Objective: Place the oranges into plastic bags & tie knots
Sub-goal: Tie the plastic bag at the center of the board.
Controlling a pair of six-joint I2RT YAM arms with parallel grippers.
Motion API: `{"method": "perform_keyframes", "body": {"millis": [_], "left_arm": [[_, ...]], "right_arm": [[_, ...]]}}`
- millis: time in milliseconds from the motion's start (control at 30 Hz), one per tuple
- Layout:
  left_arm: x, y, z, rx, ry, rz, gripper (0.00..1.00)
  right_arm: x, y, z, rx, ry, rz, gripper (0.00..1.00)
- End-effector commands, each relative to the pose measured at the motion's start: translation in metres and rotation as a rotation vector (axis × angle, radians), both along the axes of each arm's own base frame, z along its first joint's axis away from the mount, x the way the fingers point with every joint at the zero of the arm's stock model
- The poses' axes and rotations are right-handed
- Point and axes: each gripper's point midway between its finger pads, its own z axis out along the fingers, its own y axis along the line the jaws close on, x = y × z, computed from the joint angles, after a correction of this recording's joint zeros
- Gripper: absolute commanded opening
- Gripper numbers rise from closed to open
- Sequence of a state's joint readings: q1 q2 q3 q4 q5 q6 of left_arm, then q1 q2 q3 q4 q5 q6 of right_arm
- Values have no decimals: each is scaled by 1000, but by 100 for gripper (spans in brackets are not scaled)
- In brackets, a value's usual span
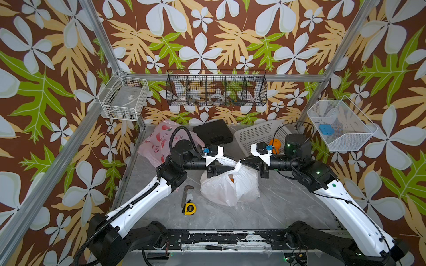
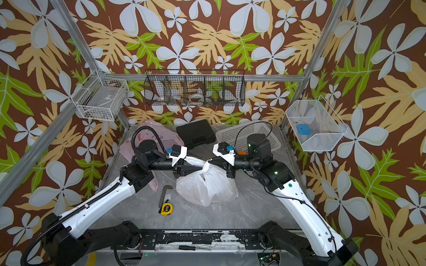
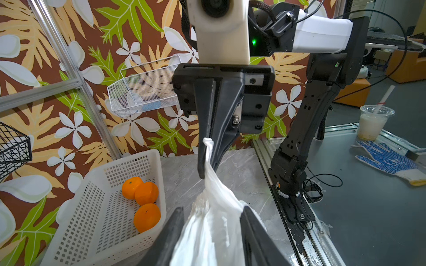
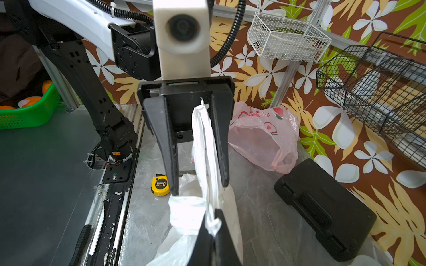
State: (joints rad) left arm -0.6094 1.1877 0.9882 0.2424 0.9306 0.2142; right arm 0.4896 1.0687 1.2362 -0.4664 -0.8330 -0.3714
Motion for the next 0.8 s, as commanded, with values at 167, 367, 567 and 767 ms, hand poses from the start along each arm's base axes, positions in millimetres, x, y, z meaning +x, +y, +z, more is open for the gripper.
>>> {"method": "perform_keyframes", "body": {"millis": [167, 367, 567, 767], "left_arm": [[-2, 1, 11, -23, -25, -12, 47], [6, -2, -4, 33, -4, 7, 43], [10, -2, -9, 47, -3, 25, 33], [8, -1, -7, 42, -16, 26, 28]], "right_arm": [[5, -2, -3, -28, -15, -22, 0], [-2, 2, 12, 29, -30, 15, 0], [-2, 2, 10, 25, -22, 18, 0], [-3, 1, 9, 22, -22, 14, 0]]}}
